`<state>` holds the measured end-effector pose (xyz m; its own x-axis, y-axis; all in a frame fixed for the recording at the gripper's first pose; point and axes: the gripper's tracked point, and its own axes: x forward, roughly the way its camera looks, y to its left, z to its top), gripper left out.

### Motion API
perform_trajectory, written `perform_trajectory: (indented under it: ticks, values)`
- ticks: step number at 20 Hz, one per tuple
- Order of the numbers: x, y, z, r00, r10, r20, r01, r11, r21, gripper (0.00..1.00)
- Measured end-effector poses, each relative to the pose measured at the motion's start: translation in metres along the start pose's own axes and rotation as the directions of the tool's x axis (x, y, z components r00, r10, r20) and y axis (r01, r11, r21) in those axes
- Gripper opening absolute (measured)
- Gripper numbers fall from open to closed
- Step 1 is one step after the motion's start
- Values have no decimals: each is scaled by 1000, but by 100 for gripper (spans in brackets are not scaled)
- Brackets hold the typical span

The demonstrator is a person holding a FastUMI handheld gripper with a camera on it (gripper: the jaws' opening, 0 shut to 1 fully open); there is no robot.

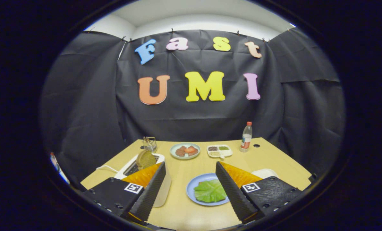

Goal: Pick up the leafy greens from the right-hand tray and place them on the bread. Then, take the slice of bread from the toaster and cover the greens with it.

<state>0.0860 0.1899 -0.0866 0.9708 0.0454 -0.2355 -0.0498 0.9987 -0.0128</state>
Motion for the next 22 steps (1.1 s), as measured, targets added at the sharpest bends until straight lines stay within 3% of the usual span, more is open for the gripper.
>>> perform_trajectory:
  ticks: [8, 14, 22]
  values:
    - [41, 57, 12, 1000, -1, -3, 1, 999, -53, 96]
    - [84, 100, 10, 998, 62, -23, -64, 996, -66, 95]
    - [141, 124, -34, 980, 47, -195, -63, 995, -76, 95]
